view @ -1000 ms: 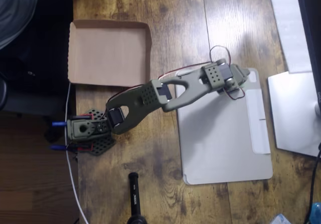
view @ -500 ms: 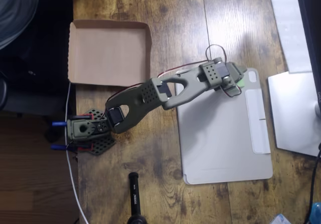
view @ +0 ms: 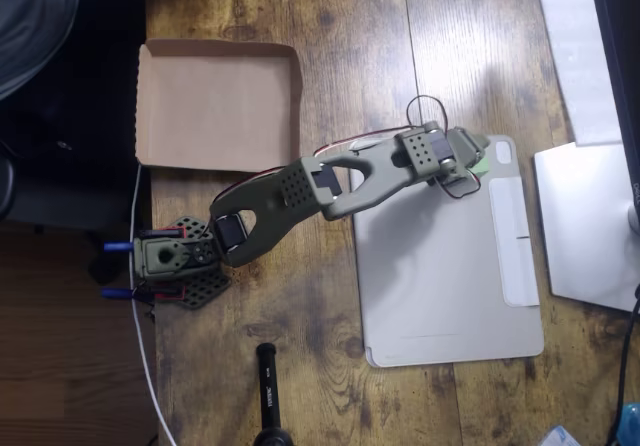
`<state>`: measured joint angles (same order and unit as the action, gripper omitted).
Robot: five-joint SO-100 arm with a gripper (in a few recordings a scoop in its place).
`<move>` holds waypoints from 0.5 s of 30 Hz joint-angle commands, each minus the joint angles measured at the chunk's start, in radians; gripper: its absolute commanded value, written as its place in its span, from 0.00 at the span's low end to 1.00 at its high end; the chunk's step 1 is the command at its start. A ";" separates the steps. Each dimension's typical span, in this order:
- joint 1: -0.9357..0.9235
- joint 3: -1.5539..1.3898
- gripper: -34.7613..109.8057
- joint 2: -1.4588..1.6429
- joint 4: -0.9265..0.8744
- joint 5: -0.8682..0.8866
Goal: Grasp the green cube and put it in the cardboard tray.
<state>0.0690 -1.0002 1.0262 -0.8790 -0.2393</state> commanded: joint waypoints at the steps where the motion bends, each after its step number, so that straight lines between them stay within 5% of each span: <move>1: -0.021 -0.023 0.33 0.028 0.008 -0.011; 15: -0.028 -0.089 0.26 0.083 0.031 -0.020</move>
<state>0.0537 -1.0738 1.0554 -0.8437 -0.2424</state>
